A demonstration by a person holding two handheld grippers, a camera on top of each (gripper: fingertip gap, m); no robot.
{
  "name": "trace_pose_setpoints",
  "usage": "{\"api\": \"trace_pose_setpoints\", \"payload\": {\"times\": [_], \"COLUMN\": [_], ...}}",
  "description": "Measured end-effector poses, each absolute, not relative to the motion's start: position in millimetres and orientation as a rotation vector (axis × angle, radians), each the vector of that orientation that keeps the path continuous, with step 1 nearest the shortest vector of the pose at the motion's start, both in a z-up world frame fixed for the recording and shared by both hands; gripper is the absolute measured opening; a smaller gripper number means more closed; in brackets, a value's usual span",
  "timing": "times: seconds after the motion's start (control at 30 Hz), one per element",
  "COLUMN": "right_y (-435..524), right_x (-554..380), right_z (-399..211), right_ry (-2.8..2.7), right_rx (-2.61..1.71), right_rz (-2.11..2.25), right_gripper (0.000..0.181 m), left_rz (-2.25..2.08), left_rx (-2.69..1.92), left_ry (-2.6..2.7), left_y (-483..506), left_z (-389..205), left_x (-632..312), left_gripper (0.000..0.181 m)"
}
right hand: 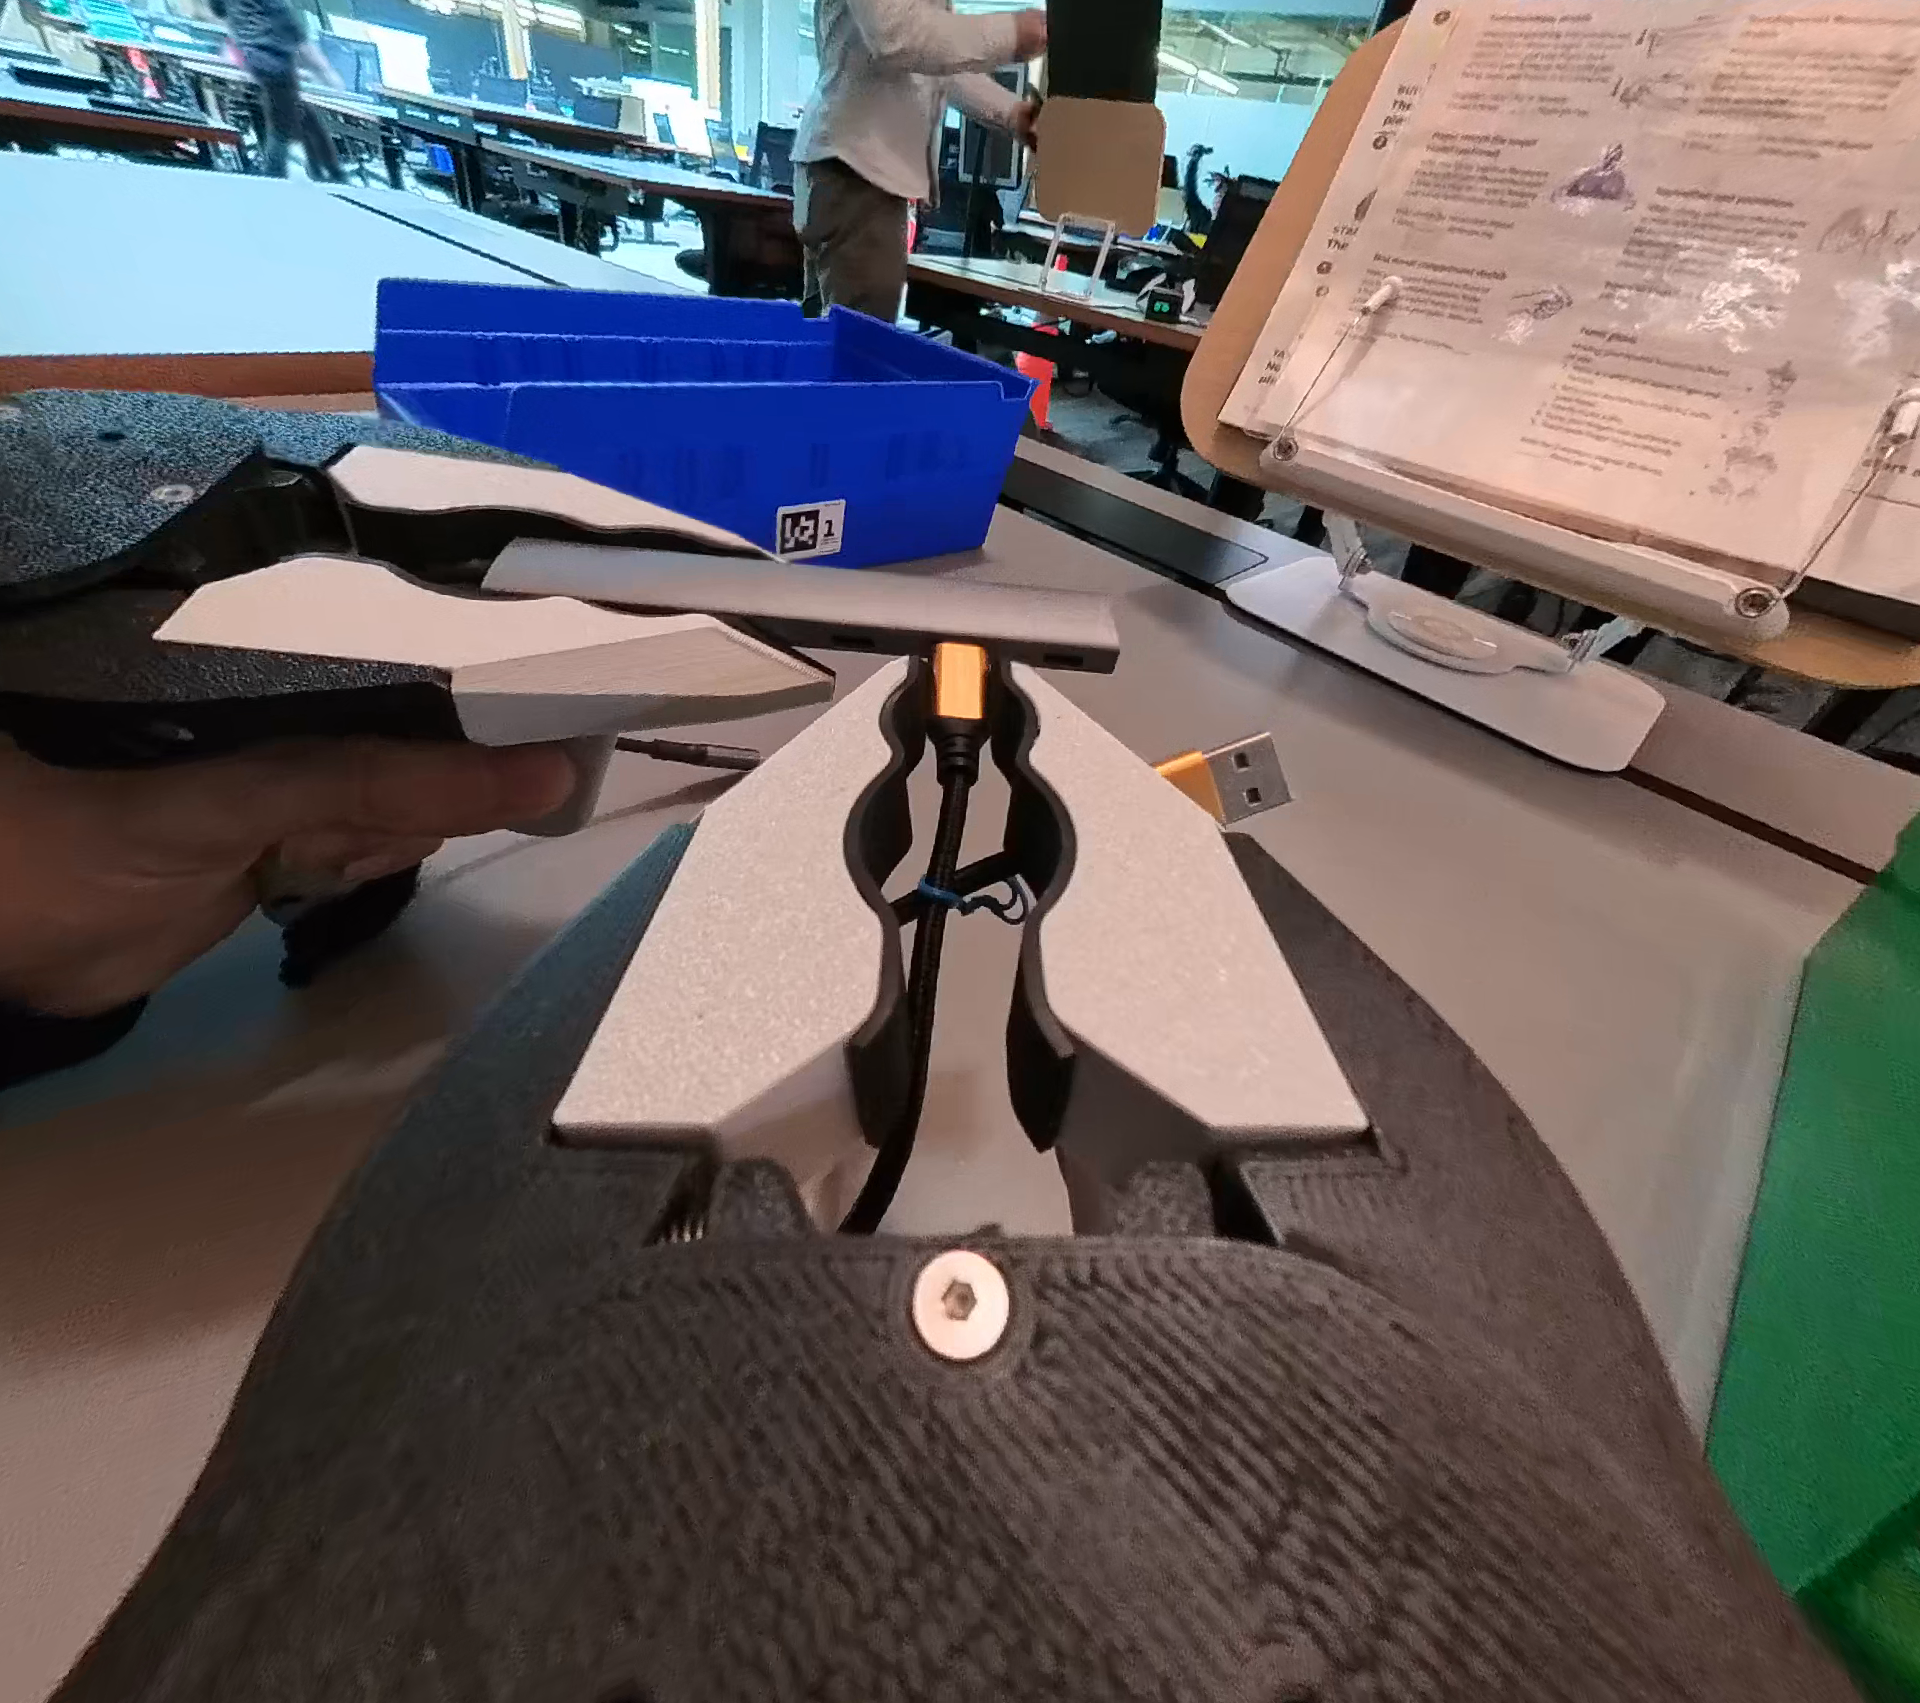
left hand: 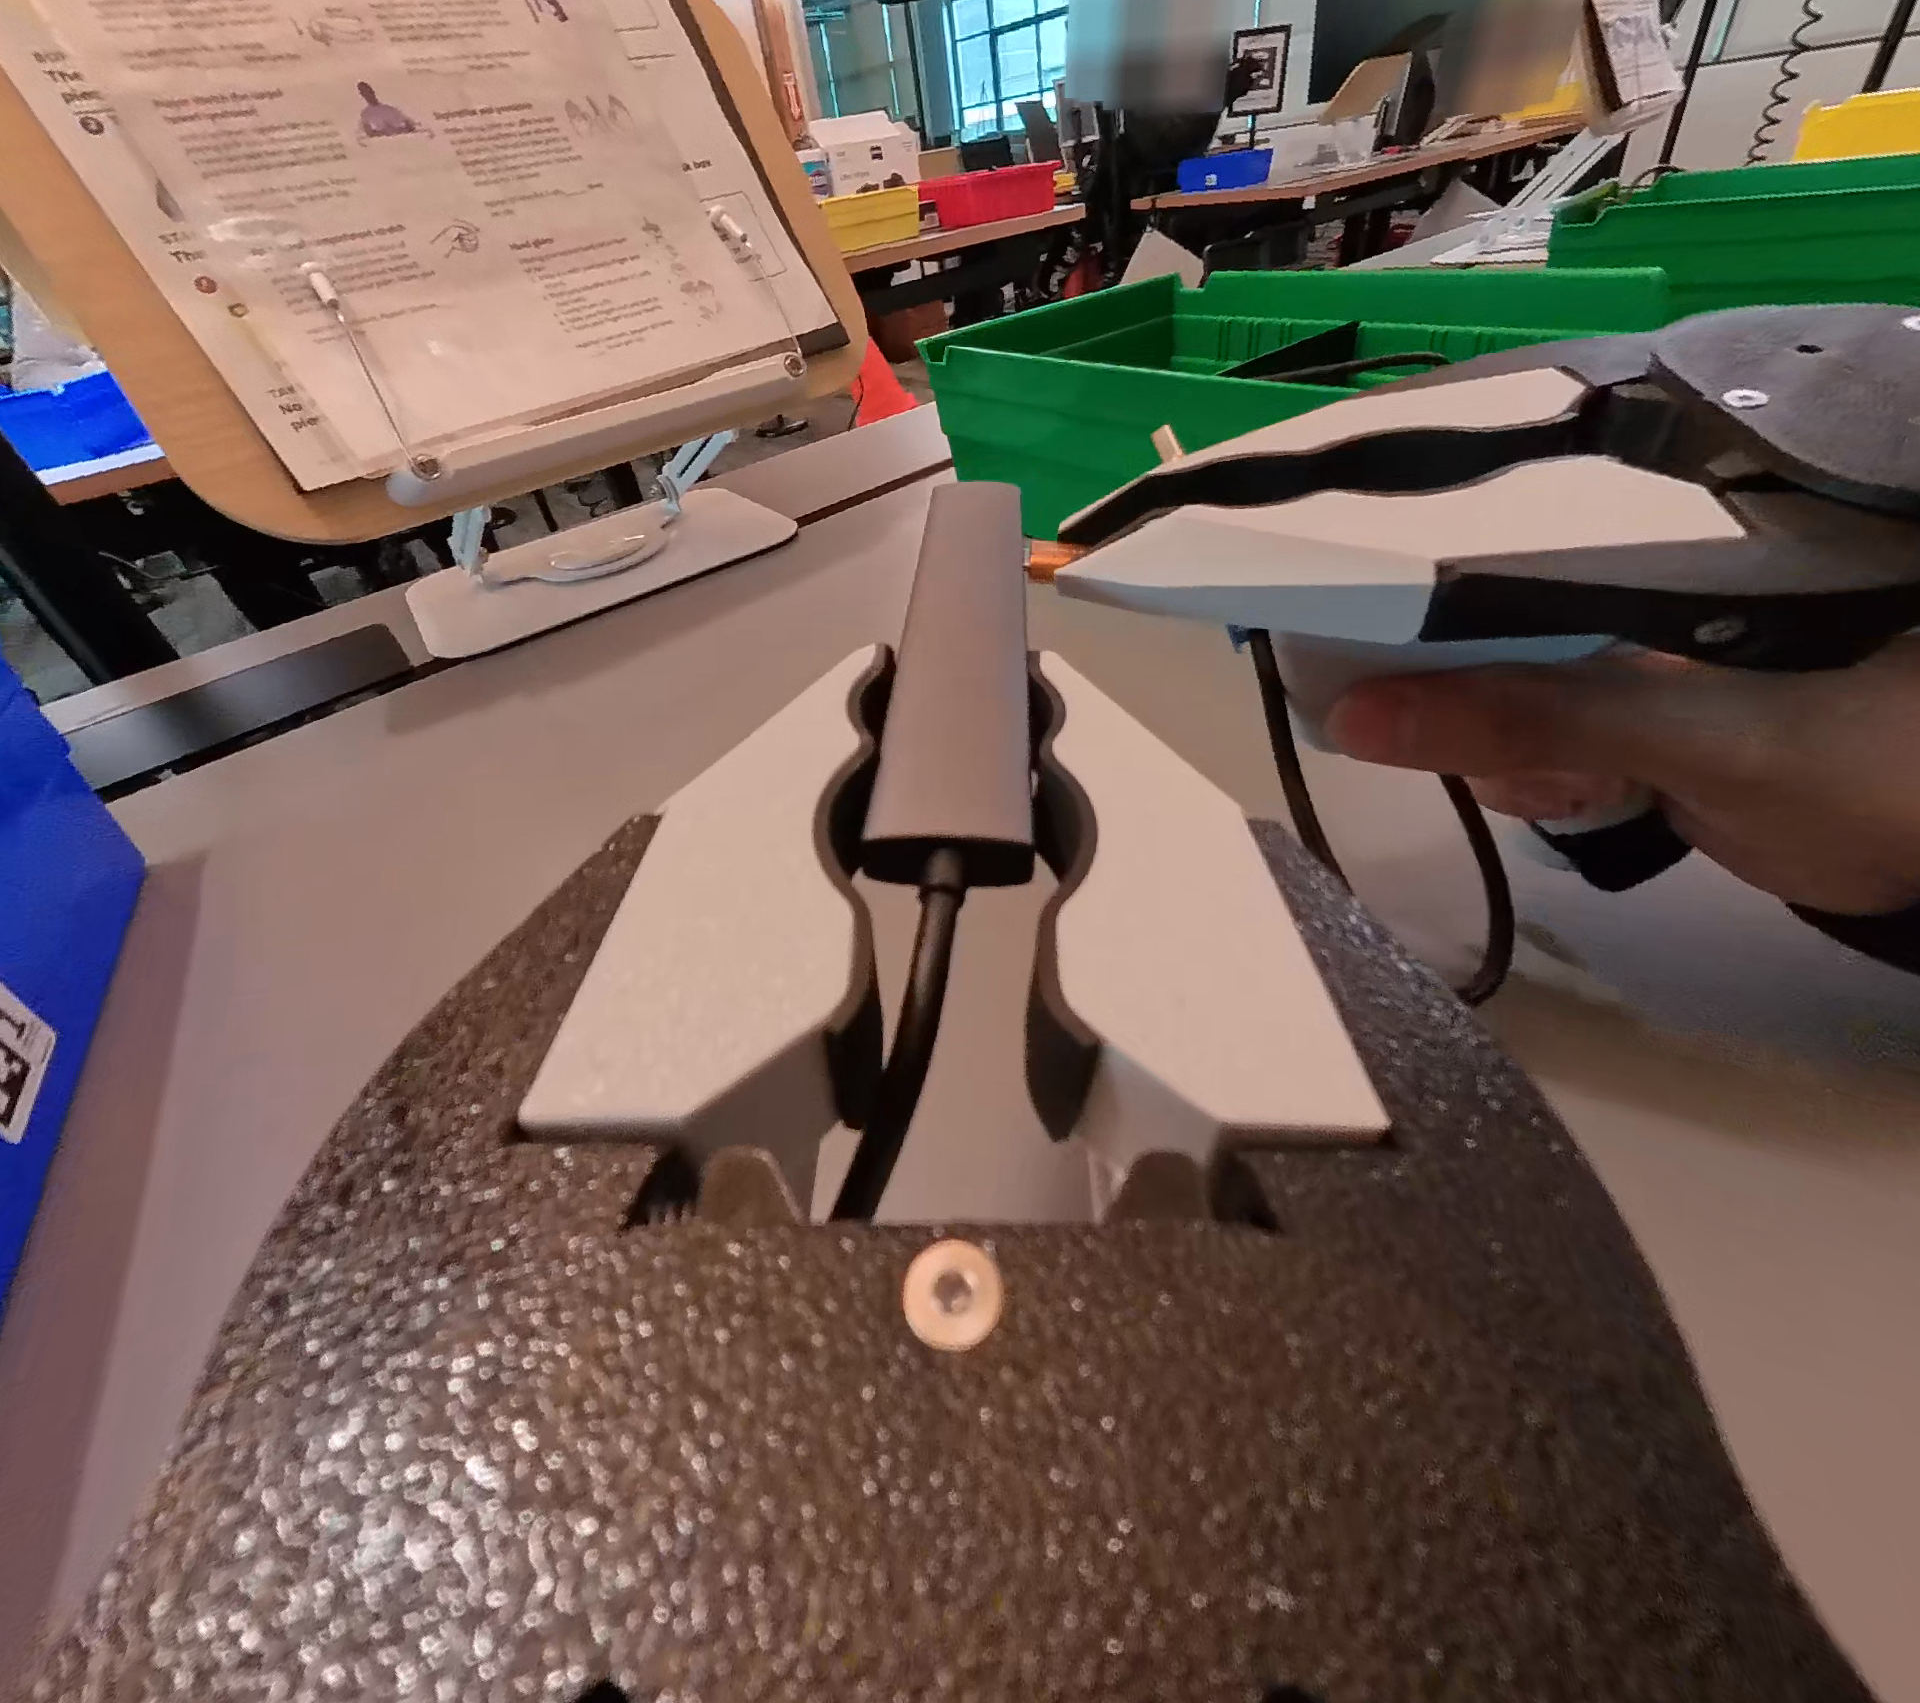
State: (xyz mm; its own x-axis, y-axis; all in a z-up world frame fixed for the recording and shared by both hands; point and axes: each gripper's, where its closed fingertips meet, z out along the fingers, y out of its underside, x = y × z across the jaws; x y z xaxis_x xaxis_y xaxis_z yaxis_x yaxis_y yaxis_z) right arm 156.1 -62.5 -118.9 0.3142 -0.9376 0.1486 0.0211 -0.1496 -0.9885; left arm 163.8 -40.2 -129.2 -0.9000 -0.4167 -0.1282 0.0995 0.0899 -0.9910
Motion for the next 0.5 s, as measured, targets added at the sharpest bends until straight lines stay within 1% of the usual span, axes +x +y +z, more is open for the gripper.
{"api": "trace_pose_setpoints", "payload": {"times": [0.5], "right_y": [-60], "right_x": [147], "right_z": [-101], "right_ry": [0.807], "right_rx": [-1.534], "right_rz": [-1.071], "right_gripper": [0.011], "left_rz": [-1.847], "left_rx": [-0.257], "left_ry": [1.835], "left_y": [-38], "left_z": [-111], "left_x": [155], "left_gripper": [0.023]}}
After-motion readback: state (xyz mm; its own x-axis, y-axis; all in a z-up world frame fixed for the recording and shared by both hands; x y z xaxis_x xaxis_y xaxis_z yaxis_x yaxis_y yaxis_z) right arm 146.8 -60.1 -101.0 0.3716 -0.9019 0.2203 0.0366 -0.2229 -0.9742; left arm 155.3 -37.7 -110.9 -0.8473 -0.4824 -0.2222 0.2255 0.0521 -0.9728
